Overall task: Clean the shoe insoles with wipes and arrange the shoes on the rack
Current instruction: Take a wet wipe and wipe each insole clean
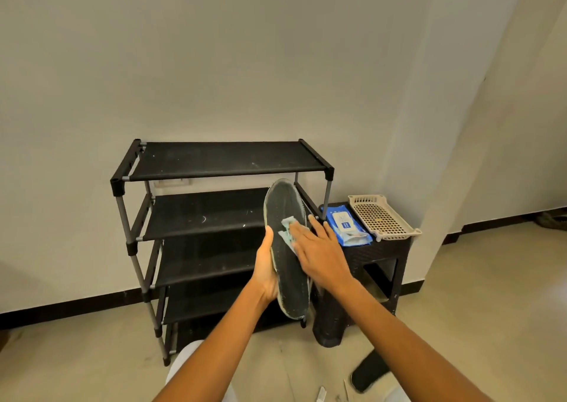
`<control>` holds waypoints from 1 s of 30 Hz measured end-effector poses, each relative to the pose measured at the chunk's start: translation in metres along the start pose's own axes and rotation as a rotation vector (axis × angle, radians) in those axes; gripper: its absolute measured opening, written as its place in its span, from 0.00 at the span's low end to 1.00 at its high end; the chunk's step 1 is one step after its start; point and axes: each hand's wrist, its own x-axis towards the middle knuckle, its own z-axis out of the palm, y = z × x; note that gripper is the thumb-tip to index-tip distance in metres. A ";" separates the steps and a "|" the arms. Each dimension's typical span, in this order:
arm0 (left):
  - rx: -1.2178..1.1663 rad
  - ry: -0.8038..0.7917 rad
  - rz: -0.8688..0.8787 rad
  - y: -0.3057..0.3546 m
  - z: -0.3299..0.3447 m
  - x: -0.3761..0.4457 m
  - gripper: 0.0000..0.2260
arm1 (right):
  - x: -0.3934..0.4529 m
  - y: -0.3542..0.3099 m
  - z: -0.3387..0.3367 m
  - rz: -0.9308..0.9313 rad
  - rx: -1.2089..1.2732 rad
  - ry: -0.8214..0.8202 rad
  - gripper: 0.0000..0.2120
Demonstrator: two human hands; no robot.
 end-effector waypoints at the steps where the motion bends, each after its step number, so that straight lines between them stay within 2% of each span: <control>1: 0.001 0.003 -0.001 0.001 0.000 0.000 0.30 | -0.002 -0.003 0.001 -0.051 0.044 0.007 0.22; 4: -0.051 0.040 0.024 0.007 -0.007 0.001 0.35 | -0.022 -0.019 -0.003 -0.369 0.111 -0.051 0.19; 6: -0.085 0.029 -0.012 0.005 -0.011 0.003 0.39 | -0.025 -0.014 -0.008 -0.459 0.092 -0.030 0.18; 8: -0.032 0.035 0.004 -0.001 -0.009 0.008 0.36 | -0.018 -0.006 -0.010 -0.336 0.161 0.042 0.18; 11: 0.088 0.005 0.029 -0.005 0.011 0.007 0.33 | 0.008 0.004 -0.012 0.118 0.379 0.176 0.17; 13: 0.114 -0.015 0.028 -0.006 0.020 0.006 0.32 | 0.022 0.006 -0.012 0.362 0.474 0.202 0.18; 15: 0.089 -0.023 0.035 -0.001 0.023 0.003 0.31 | 0.023 0.001 -0.011 0.355 0.415 0.187 0.15; 18: 0.023 -0.014 0.050 0.005 0.011 0.003 0.32 | -0.002 -0.018 -0.009 0.031 0.313 0.182 0.11; 20: 0.038 -0.003 0.026 0.003 0.006 0.002 0.33 | -0.010 -0.015 -0.004 -0.091 0.182 0.190 0.11; 21: 0.047 -0.004 0.004 0.000 0.007 0.000 0.34 | -0.007 -0.008 -0.003 -0.071 0.134 0.201 0.11; 23: 0.056 -0.033 -0.033 -0.006 0.011 -0.004 0.35 | 0.002 0.007 -0.003 0.134 0.166 0.215 0.09; 26: 0.061 -0.068 -0.080 -0.007 0.012 -0.005 0.37 | 0.010 0.015 -0.001 0.416 0.405 0.198 0.08; 28: 0.038 -0.087 -0.093 -0.003 0.012 -0.006 0.34 | 0.008 0.012 -0.001 0.433 0.588 0.217 0.05; 30: -0.005 -0.089 -0.077 0.003 0.014 -0.009 0.31 | 0.002 0.010 -0.002 0.385 0.653 0.226 0.05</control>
